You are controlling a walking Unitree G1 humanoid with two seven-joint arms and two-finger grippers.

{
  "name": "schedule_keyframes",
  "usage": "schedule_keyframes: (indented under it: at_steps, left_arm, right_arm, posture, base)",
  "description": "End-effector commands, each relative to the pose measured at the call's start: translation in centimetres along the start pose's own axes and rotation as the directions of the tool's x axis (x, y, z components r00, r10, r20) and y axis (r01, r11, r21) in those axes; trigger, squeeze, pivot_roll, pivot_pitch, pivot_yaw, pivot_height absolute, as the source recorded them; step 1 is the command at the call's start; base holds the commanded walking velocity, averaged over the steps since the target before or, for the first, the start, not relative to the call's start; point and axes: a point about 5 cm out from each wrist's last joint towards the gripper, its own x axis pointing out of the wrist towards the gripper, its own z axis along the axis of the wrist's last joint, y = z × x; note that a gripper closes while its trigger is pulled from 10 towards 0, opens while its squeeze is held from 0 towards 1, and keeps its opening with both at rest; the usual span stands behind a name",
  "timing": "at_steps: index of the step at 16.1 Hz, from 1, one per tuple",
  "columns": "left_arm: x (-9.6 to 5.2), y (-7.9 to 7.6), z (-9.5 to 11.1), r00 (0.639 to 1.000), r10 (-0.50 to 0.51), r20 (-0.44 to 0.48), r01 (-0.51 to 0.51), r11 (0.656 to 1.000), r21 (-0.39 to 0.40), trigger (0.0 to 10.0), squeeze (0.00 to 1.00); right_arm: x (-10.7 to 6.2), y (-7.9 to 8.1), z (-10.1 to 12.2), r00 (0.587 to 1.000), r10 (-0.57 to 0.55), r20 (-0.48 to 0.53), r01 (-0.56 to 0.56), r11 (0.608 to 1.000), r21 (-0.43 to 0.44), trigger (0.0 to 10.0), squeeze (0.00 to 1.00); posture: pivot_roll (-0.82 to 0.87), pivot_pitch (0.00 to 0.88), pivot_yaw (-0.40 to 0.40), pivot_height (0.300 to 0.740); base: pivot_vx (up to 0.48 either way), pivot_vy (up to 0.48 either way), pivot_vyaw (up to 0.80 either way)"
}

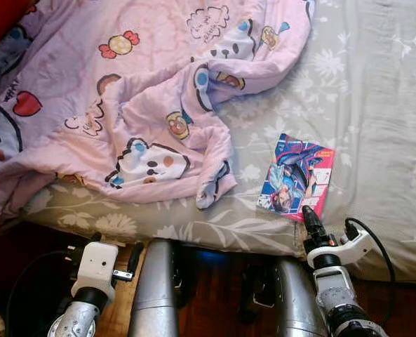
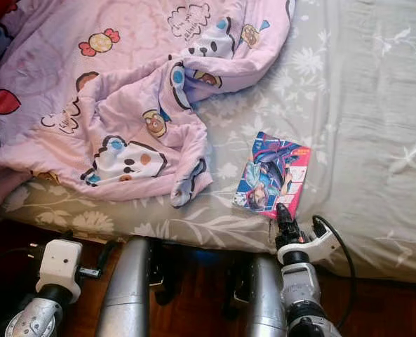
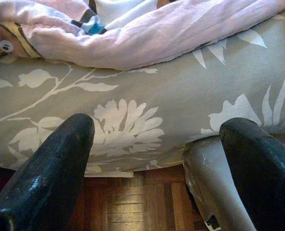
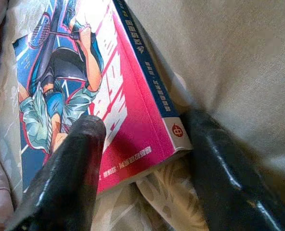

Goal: Clean up the room

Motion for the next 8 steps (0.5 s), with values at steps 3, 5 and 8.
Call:
schedule_keyframes:
  at_steps: [3,5,8]
  left_arm:
    - [-0.77,-0.25,-0.96,0.998,-0.014,-0.054,0.014,1.000,-0.002,10.0,0.00]
    - [-0.73,-0.20,-0.99,0.998,-0.012,-0.054,0.012,1.000,-0.003,10.0,0.00]
    - [-0.62,-0.23,-1.06,0.998,-0.012,-0.055,0.012,1.000,-0.003,10.0,0.00]
  right_arm:
    - [-1.08,-0.52,-2.67,0.995,-0.019,-0.094,0.023,0.999,0.036,0.0,0.00]
    - [-0.97,-0.33,-2.72,0.996,-0.013,-0.093,0.016,0.999,0.035,0.0,0.00]
    - [-0.77,0.01,-2.74,0.996,0.006,-0.091,-0.003,0.999,0.036,0.0,0.00]
  posture:
    - [0.37,0.580,0.049,0.608]
    - [0.37,0.578,0.046,0.608]
    - [0.37,0.573,0.044,0.608]
  base:
    - [0.000,0.000,0.00]
    - [0.000,0.000,0.00]
    - [0.000,0.000,0.00]
